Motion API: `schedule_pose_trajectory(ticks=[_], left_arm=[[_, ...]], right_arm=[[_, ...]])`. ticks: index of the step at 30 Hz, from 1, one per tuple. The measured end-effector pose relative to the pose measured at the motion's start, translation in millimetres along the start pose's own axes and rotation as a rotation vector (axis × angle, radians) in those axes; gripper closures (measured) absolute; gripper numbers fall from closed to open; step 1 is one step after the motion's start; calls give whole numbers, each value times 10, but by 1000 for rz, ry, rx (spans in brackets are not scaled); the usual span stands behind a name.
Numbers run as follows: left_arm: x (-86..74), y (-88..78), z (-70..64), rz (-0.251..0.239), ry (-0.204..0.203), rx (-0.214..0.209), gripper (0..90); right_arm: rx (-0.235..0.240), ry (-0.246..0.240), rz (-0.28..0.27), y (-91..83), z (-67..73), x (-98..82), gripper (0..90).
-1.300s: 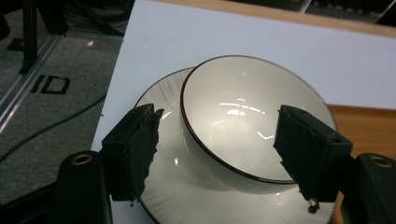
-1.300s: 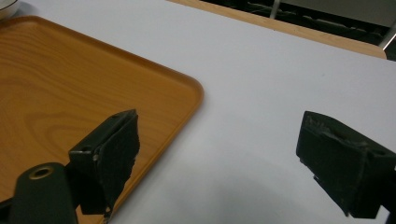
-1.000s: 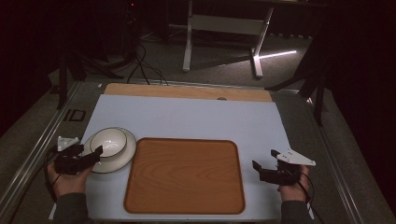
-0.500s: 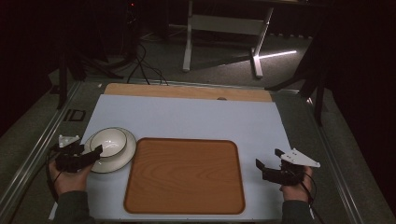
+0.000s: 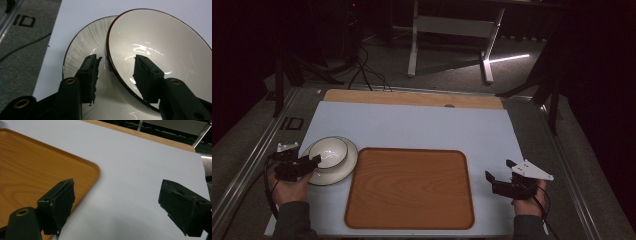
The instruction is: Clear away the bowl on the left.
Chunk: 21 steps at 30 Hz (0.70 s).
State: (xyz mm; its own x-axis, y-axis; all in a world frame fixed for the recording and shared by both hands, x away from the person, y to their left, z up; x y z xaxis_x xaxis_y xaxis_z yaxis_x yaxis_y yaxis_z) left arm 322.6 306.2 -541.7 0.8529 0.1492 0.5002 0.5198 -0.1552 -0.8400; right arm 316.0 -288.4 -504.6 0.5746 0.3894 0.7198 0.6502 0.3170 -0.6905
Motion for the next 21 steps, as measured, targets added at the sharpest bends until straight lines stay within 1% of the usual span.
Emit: schedule_pose_trajectory(ticks=[3,4,5,6,7,11,15,16,18,19,20,21], left_arm=[[0,29,7,13,-16,-10,583],[-8,52,8,31,-26,-12,597],[-12,62,10,35,-29,-14,614],[-21,74,16,48,-34,-7,624],[-25,80,22,53,-38,-5,624],[-67,123,72,94,-76,-25,630],[-80,137,98,95,-132,-94,652],[-86,140,110,98,-143,-103,652],[-97,138,134,103,-163,-117,689],[-101,140,146,101,-180,-130,710],[-101,140,146,101,-180,-130,731],[-111,143,172,101,-203,-152,731]], right_arm=[[-2,-2,-2,-2,4,3,132],[-4,-3,-3,-5,0,3,132],[-8,0,-6,-13,-5,4,132],[-9,3,-10,-18,-10,4,132],[-10,5,-14,-25,-16,5,132],[-12,3,-14,-28,-15,4,133],[-14,-2,-10,-22,-5,4,133],[-14,-2,-10,-22,-5,4,133],[-14,-3,-10,-21,-4,4,133],[-14,-4,-10,-20,-2,4,133],[-14,-4,-10,-20,-2,4,133],[-14,-5,-8,-19,0,4,133]])
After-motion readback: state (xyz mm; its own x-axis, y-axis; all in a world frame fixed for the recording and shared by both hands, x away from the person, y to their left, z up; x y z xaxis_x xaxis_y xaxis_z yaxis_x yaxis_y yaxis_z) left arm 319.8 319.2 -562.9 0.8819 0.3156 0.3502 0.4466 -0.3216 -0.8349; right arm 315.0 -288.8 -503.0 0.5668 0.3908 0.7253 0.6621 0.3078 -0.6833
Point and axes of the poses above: each handheld gripper's, and its own axes: y roughly forward along the jaws, x roughly out of its top, z roughly to its left, the point moved 6 cm from there along y, roughly forward along the jaws, and after that the axes turned 14 degrees about z, right-handed, at the moved point
